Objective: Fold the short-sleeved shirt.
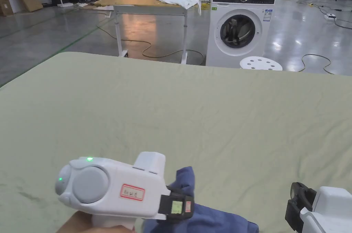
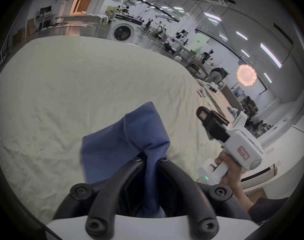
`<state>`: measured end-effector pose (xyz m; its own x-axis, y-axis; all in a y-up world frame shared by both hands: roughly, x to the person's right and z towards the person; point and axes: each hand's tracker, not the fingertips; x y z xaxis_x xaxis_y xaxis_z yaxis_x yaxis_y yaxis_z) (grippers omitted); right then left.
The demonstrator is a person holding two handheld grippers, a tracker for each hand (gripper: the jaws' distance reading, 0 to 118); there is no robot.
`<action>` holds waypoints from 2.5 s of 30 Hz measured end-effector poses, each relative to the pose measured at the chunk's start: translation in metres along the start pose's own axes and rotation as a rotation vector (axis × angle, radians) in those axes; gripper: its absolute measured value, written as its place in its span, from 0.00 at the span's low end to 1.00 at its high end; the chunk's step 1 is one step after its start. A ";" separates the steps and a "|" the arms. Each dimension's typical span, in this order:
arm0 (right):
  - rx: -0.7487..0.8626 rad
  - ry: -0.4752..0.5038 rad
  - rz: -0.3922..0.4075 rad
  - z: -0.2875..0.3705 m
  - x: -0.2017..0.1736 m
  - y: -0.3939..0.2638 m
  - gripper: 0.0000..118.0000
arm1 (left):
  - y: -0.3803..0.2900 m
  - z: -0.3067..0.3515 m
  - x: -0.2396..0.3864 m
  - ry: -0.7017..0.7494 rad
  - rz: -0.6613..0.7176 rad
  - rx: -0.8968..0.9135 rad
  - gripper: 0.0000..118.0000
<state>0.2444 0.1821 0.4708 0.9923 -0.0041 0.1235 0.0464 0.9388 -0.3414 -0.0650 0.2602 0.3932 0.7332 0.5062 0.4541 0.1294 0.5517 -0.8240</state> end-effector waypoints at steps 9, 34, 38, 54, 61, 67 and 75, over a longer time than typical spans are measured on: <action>-0.016 -0.023 -0.003 0.002 0.011 -0.005 0.01 | -0.003 -0.079 0.020 -0.053 0.022 -0.088 0.06; -0.044 -0.040 -0.013 0.005 0.021 -0.011 0.01 | -0.001 -0.090 -0.002 -0.086 0.122 0.007 0.58; -0.043 -0.041 -0.025 0.005 0.021 -0.012 0.01 | -0.008 -0.105 -0.018 -0.018 0.140 -0.043 0.42; -0.031 -0.033 -0.019 0.008 0.014 -0.008 0.01 | -0.043 -0.121 -0.044 -0.057 0.122 -0.078 0.02; 0.068 -0.040 -0.021 0.010 0.003 0.007 0.01 | -0.021 -0.051 -0.041 -0.013 -0.011 0.275 0.02; 0.181 -0.068 -0.004 0.010 -0.013 0.025 0.01 | -0.025 -0.015 -0.026 0.298 -0.183 0.629 0.02; 0.255 -0.085 -0.016 0.017 -0.022 0.037 0.01 | -0.041 0.000 -0.016 0.556 -0.309 0.855 0.02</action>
<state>0.2220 0.2229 0.4713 0.9780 -0.0010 0.2084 0.0212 0.9953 -0.0944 -0.0822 0.2293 0.4201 0.9785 0.0103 0.2061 0.0083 0.9960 -0.0893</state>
